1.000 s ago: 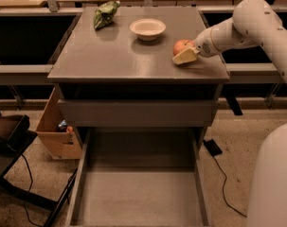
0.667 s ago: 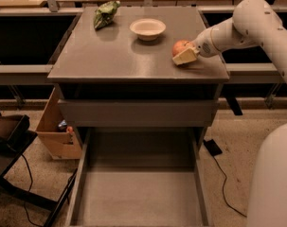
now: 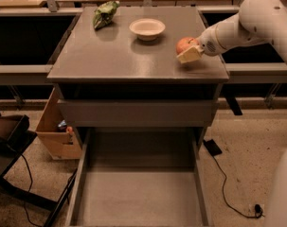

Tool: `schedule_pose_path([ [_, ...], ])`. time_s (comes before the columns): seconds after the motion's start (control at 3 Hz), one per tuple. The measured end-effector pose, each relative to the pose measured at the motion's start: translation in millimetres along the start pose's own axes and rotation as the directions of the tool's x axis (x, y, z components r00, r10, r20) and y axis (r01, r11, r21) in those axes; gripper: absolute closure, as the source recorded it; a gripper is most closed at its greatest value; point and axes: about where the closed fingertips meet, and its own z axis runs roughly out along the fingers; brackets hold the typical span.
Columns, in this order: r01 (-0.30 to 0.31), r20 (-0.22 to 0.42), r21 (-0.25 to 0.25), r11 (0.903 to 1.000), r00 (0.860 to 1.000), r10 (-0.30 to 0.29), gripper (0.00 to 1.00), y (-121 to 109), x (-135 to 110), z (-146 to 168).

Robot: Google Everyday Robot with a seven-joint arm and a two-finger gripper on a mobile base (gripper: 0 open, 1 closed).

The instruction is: Place apple into middle drawer

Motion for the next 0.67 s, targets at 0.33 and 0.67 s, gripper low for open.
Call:
schedule_pose_path([
  [0.33, -0.002, -0.039, 0.088, 0.9961, 0.999, 0.005, 1.00, 10, 7, -57],
  [0.67, -0.037, -0.085, 0.126, 0.9913, 0.995, 0.048, 1.00, 47, 33, -112],
])
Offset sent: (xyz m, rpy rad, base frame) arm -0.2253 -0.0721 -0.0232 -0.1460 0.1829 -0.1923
